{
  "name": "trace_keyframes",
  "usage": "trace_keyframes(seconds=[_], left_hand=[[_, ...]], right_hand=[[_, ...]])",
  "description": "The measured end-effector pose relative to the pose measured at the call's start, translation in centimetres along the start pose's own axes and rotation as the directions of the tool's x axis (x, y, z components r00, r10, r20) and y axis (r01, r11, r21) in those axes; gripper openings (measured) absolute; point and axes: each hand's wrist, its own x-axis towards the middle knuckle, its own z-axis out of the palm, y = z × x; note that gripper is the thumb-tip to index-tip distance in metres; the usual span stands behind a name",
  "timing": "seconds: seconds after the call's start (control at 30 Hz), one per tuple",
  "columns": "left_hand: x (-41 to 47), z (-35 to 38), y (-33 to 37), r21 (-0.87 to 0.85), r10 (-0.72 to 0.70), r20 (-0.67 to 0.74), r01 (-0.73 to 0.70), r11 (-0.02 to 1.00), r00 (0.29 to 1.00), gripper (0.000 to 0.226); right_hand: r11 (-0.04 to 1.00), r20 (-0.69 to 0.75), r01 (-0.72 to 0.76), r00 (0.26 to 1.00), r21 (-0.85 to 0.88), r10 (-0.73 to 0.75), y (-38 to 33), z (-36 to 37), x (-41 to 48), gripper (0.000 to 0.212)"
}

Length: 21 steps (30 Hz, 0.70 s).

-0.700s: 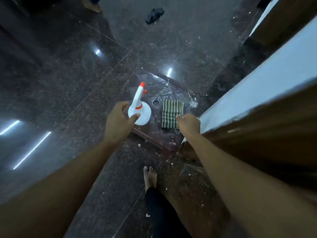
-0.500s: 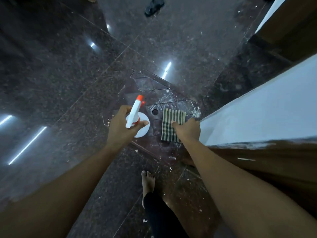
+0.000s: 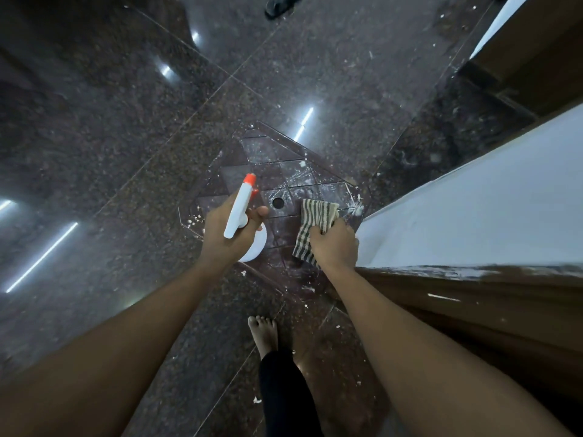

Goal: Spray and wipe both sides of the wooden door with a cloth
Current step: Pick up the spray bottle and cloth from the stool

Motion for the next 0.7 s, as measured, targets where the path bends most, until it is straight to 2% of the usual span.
trace_keyframes(seconds=[0.07,0.1,0.17,0.23,0.37,0.5,0.57,0.67,0.7], left_hand=[[-1.2,-0.4,0.7,-0.054,-0.030,-0.018,0.029,0.998,0.999,0.035],[-2.0,-0.7,1.2,-0.089,-0.019,-0.029,0.016,0.996,0.999,0.039],[-3.8,-1.5,2.5,-0.136,0.037,-0.054,-0.044,0.990,0.998,0.043],[-5.8,-2.7,3.9,-0.139,0.118,-0.085,-0.129,0.982,0.989,0.047],[-11.1,-4.7,6.4,-0.048,0.270,-0.127,-0.278,0.959,0.954,0.045],[-18.1,-5.6,9.9,-0.116,0.321,-0.067,-0.327,0.938,0.945,0.040],[-21.7,-5.5,11.7,-0.144,0.369,-0.012,-0.367,0.919,0.929,0.041],[-26.7,-4.8,15.2,-0.192,0.440,0.061,-0.422,0.886,0.896,0.036],[-27.8,-4.5,16.2,-0.204,0.460,0.082,-0.437,0.876,0.884,0.033]], right_hand=[[0.960,0.064,-0.073,0.996,0.270,0.057,0.6,-0.5,-1.1,0.027],[0.904,0.116,-0.132,0.989,0.408,0.092,1.0,-0.7,-1.9,0.021],[0.727,0.201,-0.229,0.971,0.647,0.127,1.7,-1.3,-4.1,0.014],[0.568,0.238,-0.271,0.962,0.777,0.134,2.6,-2.2,-6.6,0.017],[0.412,0.235,-0.245,0.969,0.878,0.074,4.5,-5.2,-12.8,0.019],[0.260,0.106,-0.103,0.994,0.960,0.001,7.5,-8.6,-20.1,0.029],[0.149,0.034,-0.032,0.999,0.988,-0.012,9.4,-10.9,-24.2,0.034],[-0.067,-0.051,0.052,0.999,0.996,0.017,13.2,-15.5,-30.2,0.016],[-0.137,-0.063,0.066,0.998,0.988,0.028,14.4,-16.9,-31.8,0.016]])
